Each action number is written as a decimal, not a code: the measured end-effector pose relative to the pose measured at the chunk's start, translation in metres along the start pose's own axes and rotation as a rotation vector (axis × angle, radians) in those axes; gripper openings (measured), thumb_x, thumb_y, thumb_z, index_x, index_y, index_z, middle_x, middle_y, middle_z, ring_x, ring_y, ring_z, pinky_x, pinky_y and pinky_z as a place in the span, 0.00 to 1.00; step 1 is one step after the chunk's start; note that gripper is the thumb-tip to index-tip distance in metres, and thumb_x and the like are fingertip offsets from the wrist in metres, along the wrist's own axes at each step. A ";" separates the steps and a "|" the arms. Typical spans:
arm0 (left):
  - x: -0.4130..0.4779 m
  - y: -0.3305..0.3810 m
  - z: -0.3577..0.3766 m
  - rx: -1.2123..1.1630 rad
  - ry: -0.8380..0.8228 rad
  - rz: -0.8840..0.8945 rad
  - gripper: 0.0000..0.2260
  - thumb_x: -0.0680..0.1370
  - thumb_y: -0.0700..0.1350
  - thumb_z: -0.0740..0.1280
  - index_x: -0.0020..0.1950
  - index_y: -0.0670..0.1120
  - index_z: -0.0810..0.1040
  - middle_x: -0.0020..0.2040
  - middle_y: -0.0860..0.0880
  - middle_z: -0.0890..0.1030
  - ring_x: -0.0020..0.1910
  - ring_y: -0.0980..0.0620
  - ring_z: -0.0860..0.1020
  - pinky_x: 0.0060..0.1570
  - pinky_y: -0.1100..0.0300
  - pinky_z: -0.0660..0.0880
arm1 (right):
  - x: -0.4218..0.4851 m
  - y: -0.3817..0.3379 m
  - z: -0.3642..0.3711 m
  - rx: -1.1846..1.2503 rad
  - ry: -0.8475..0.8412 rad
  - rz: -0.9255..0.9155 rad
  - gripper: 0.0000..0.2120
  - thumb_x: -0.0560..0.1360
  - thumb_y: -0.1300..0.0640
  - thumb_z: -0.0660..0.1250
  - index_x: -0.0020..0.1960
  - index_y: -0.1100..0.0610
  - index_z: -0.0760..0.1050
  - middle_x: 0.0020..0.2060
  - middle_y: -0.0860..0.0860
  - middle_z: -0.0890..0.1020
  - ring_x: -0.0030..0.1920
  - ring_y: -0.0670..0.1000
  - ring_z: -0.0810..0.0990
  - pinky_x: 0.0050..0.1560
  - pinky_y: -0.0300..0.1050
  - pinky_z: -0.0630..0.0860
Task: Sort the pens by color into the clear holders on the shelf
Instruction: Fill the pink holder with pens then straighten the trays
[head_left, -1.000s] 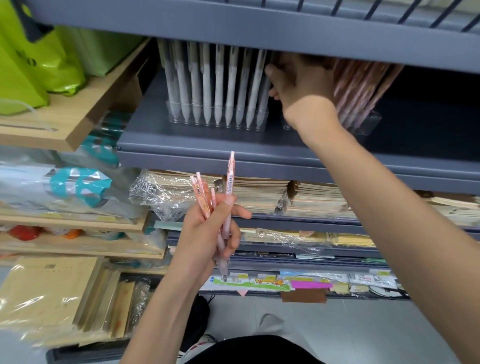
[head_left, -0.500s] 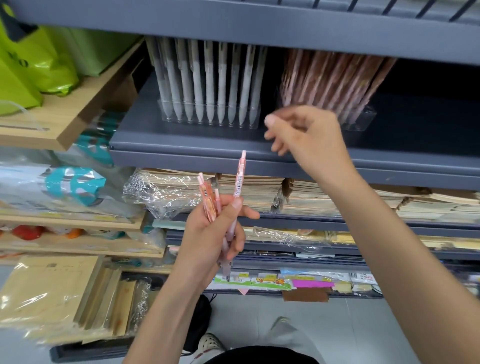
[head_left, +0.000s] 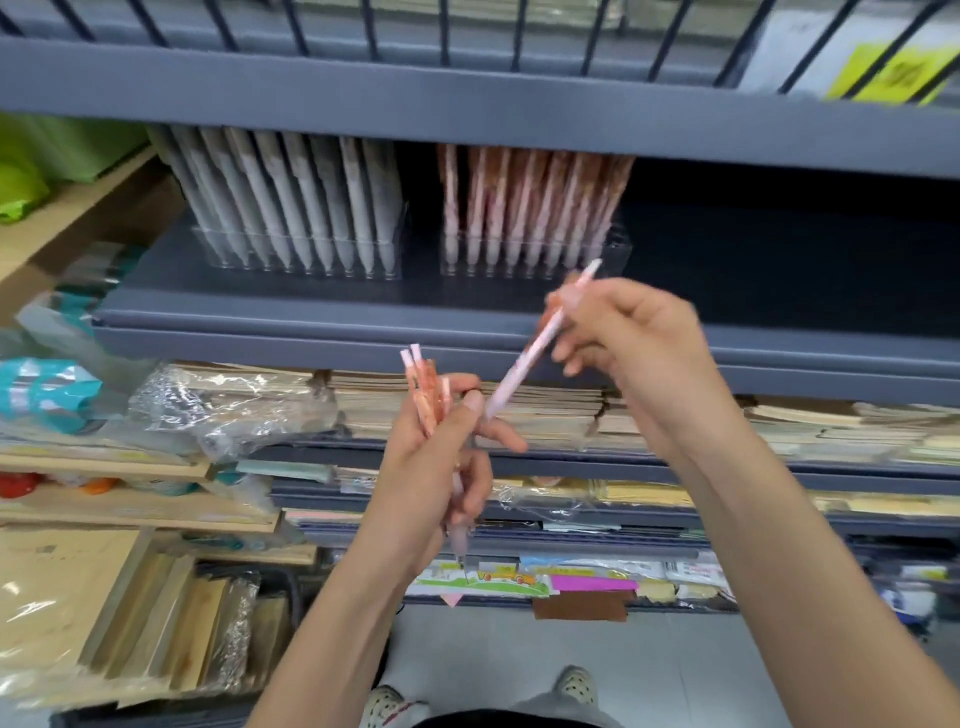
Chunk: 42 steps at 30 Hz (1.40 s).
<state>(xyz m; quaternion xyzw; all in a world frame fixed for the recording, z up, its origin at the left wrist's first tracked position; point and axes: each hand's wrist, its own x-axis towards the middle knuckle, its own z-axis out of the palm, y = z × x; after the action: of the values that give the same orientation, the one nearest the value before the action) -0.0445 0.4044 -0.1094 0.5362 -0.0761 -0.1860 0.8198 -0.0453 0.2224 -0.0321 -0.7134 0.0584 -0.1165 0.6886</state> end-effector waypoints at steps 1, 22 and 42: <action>0.002 -0.003 0.007 -0.019 0.033 -0.007 0.06 0.83 0.46 0.62 0.57 0.45 0.70 0.40 0.41 0.84 0.17 0.53 0.64 0.19 0.69 0.59 | 0.003 -0.001 -0.013 0.052 0.064 -0.024 0.07 0.78 0.59 0.67 0.46 0.60 0.82 0.39 0.57 0.84 0.34 0.51 0.80 0.35 0.40 0.78; 0.010 -0.016 0.066 0.097 0.184 -0.069 0.16 0.84 0.49 0.60 0.62 0.37 0.73 0.38 0.48 0.85 0.20 0.53 0.72 0.17 0.65 0.67 | 0.114 -0.007 -0.089 -0.300 0.467 -0.327 0.15 0.72 0.65 0.59 0.35 0.47 0.76 0.37 0.54 0.84 0.46 0.59 0.83 0.56 0.59 0.77; 0.014 -0.014 0.052 0.106 0.193 -0.009 0.10 0.82 0.51 0.65 0.50 0.51 0.85 0.31 0.44 0.73 0.21 0.52 0.64 0.21 0.64 0.62 | 0.152 -0.009 -0.073 -0.951 0.124 -0.376 0.14 0.83 0.57 0.54 0.62 0.56 0.74 0.62 0.56 0.78 0.64 0.55 0.73 0.61 0.37 0.59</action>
<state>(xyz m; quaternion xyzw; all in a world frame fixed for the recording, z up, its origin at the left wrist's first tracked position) -0.0521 0.3496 -0.1012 0.5947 -0.0038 -0.1330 0.7928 0.0829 0.1154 -0.0084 -0.9376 0.0165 -0.2407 0.2502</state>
